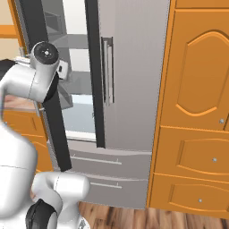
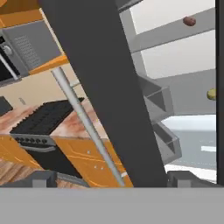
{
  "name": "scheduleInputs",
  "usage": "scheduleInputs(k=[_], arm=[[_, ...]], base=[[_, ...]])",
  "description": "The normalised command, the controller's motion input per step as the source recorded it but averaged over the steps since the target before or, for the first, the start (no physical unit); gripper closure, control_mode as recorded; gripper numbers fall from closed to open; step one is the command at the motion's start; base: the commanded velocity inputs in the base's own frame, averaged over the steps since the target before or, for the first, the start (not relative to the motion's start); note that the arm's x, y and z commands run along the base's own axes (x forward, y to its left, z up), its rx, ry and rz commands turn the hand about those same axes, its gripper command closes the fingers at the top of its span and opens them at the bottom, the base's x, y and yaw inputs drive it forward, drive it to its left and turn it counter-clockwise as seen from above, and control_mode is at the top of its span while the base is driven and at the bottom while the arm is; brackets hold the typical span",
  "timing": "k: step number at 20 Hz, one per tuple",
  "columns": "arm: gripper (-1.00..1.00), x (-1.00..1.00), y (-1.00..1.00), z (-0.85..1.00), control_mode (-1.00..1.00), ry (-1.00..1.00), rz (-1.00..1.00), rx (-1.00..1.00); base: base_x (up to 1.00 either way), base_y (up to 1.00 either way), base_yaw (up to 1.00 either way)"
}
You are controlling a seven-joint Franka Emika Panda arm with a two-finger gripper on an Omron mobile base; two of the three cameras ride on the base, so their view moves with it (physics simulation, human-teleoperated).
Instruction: Retrieve the sausage and cheese from the fridge and place them on the cutting board on the counter.
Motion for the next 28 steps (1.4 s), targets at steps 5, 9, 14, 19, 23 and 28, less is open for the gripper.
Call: scheduleInputs(k=[5,9,14,19,23,28], arm=[[-1.0,0.25,-0.6,0.31,-1.0,0.15,-0.15,0.38],[-1.0,0.58,-0.29,0.17,-1.0,0.21,-0.2,0.36],[-1.0,0.98,0.0,-0.08,-1.0,0.22,-0.27,0.16],[-1.0,0.5,0.0,-0.03,-1.0,0.26,-0.11,0.17],[-1.0,0.33,0.0,0.0,-1.0,0.19,0.02,0.26],[-1.0,0.26,0.1,-0.02,-1.0,0.16,0.07,0.26]], base=[[0.0,0.0,0.0],[0.0,0.0,0.0],[0.0,0.0,0.0],[0.0,0.0,0.0],[0.0,0.0,0.0],[0.0,0.0,0.0]])
